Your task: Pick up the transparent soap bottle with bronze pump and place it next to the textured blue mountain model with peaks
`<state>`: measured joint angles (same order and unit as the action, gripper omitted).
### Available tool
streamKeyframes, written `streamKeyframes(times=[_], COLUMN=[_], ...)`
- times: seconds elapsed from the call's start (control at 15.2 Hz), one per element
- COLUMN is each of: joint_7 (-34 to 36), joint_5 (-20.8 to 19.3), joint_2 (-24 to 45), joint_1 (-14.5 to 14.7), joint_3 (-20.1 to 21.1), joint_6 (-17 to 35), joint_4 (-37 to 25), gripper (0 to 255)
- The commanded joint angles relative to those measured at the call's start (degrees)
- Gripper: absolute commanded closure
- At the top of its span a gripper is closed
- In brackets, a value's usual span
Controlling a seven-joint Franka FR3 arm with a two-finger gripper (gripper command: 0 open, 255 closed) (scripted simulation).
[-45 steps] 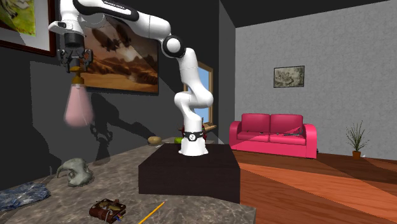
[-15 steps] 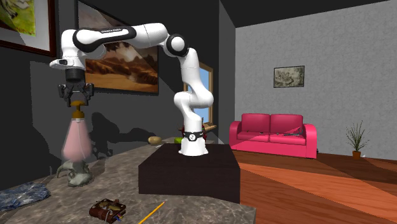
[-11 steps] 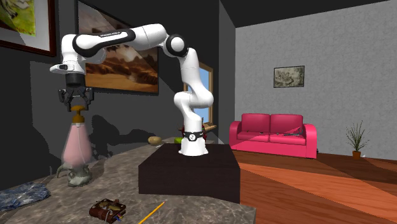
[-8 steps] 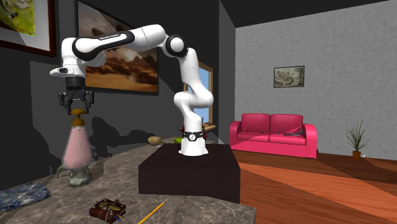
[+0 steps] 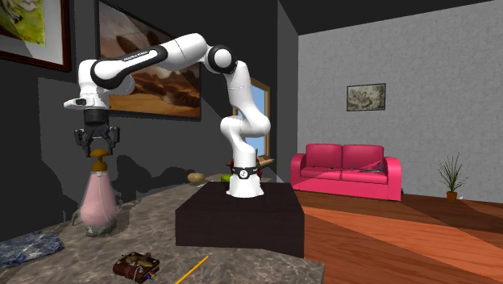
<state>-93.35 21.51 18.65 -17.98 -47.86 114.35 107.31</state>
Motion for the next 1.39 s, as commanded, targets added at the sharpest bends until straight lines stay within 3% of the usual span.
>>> streamKeyframes(times=[0.0, 0.86, 1.32], joint_7=[-0.7, -5.0, -5.0], joint_5=[0.8, 6.8, 6.8], joint_2=[0.8, 6.9, 6.9], joint_1=[-0.3, -2.8, -2.8], joint_3=[0.4, 3.7, 3.7], joint_6=[1.2, 8.6, 8.6], joint_4=[0.7, 4.0, 4.0], gripper=[255, 255, 255])
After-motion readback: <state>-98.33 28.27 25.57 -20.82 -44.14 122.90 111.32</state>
